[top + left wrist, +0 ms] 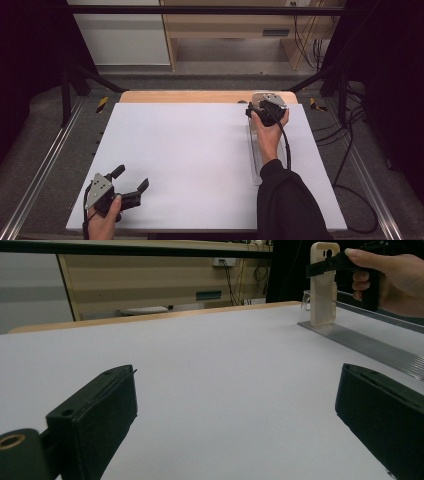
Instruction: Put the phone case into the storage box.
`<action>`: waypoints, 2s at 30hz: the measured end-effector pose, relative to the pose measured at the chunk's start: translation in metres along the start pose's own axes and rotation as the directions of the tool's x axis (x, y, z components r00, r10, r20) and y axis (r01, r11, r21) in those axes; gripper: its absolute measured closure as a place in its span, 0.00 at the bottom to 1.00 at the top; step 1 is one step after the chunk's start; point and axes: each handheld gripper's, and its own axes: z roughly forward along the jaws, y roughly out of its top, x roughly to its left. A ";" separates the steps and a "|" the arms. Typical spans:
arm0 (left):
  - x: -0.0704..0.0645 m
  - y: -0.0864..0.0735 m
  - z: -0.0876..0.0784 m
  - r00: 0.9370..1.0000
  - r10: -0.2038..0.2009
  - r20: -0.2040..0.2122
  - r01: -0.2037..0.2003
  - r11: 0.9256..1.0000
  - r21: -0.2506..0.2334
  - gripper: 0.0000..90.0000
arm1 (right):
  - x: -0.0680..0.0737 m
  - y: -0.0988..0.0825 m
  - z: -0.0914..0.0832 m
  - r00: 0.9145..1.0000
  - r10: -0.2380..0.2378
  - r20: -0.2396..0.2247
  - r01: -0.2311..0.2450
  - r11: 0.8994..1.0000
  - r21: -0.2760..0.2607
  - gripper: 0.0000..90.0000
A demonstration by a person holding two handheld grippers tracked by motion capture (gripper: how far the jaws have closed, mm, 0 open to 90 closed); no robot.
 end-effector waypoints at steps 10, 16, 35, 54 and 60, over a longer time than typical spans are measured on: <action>0.000 0.000 0.000 1.000 -0.001 0.000 0.001 1.000 0.000 0.03 | 0.000 -0.001 0.003 1.000 0.006 0.009 -0.006 1.000 -0.009 0.12; 0.000 0.000 0.000 1.000 0.000 0.001 0.000 1.000 0.001 0.03 | -0.002 -0.001 0.003 1.000 0.005 0.004 -0.005 1.000 -0.008 0.12; -0.001 0.000 0.000 1.000 0.001 -0.001 -0.001 1.000 -0.001 0.03 | -0.002 -0.002 0.005 1.000 0.004 0.004 -0.004 1.000 -0.012 0.11; -0.001 0.000 0.000 1.000 0.003 0.002 -0.003 1.000 0.000 0.03 | -0.001 0.002 -0.002 1.000 0.003 -0.012 -0.003 1.000 -0.007 0.06; -0.001 0.000 0.000 1.000 0.003 0.000 -0.003 1.000 0.000 0.03 | -0.001 0.005 -0.006 1.000 -0.008 -0.003 0.008 1.000 -0.018 0.06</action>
